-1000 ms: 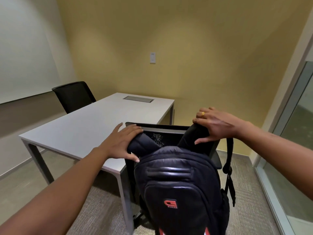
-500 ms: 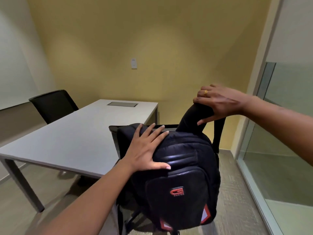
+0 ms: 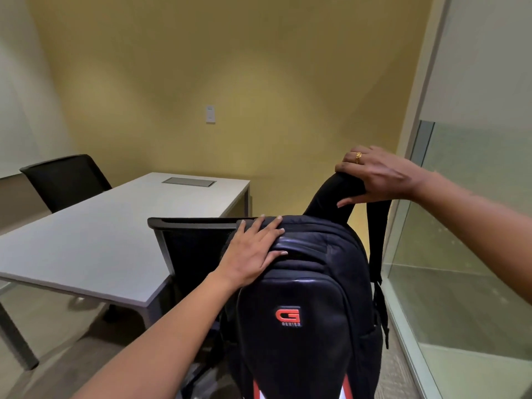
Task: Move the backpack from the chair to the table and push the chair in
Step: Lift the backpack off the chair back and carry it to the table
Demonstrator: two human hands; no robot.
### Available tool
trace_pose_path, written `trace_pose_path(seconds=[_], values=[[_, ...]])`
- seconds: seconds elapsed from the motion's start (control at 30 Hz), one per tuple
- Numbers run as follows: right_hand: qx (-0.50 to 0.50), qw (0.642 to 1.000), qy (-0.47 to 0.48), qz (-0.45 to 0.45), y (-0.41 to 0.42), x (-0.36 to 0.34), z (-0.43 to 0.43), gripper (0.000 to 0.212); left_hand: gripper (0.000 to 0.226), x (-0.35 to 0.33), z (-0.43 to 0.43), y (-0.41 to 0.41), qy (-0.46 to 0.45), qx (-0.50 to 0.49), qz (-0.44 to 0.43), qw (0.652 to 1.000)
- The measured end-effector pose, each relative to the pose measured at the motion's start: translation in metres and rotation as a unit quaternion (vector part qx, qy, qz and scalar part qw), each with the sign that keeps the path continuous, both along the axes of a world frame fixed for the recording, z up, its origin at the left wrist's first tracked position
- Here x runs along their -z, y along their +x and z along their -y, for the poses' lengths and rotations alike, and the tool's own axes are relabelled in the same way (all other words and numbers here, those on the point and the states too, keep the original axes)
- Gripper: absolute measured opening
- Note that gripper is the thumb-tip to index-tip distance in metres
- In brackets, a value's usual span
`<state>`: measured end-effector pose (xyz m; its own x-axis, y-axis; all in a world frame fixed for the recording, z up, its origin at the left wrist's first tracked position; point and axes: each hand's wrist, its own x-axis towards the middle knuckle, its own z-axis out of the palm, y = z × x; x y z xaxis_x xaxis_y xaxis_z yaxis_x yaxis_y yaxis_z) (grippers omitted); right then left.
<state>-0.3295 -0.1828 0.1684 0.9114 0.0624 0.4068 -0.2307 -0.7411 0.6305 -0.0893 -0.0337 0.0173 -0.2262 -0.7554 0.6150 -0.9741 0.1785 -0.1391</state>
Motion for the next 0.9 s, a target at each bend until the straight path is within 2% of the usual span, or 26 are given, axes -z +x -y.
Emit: trace_pose_path(seconds=[0.1,0.23,0.33,0.43,0.57,0.73,0.77,0.9], values=[[0.035,0.999,0.021,0.013,-0.022,0.003,0.009,0.072,0.066,-0.004,0.011,-0.023,-0.02,-0.004,-0.027,0.999],[0.105,0.992,0.053,0.041,-0.055,0.009,0.018,0.078,0.048,-0.014,0.025,-0.053,-0.05,0.0,-0.054,0.997],[0.158,0.98,0.102,0.073,-0.075,0.025,0.019,0.078,0.052,-0.019,0.036,-0.07,-0.026,-0.003,-0.097,0.995],[0.169,0.968,0.151,0.11,-0.08,0.054,0.004,0.065,0.061,-0.023,0.047,-0.089,-0.01,-0.012,-0.124,0.992],[0.117,0.946,0.24,0.186,-0.073,0.104,-0.026,0.054,0.055,-0.033,0.065,-0.119,-0.024,-0.009,-0.106,0.994],[0.142,0.871,0.347,0.318,-0.086,0.133,-0.026,0.055,0.046,-0.043,0.088,-0.164,-0.074,0.001,-0.063,0.995],[0.156,0.856,0.356,0.34,-0.11,0.13,-0.013,0.056,0.046,-0.046,0.103,-0.19,-0.088,0.014,-0.052,0.995],[0.17,0.864,0.312,0.356,-0.138,0.12,0.01,0.055,0.046,-0.05,0.127,-0.223,-0.108,0.026,-0.067,0.991]])
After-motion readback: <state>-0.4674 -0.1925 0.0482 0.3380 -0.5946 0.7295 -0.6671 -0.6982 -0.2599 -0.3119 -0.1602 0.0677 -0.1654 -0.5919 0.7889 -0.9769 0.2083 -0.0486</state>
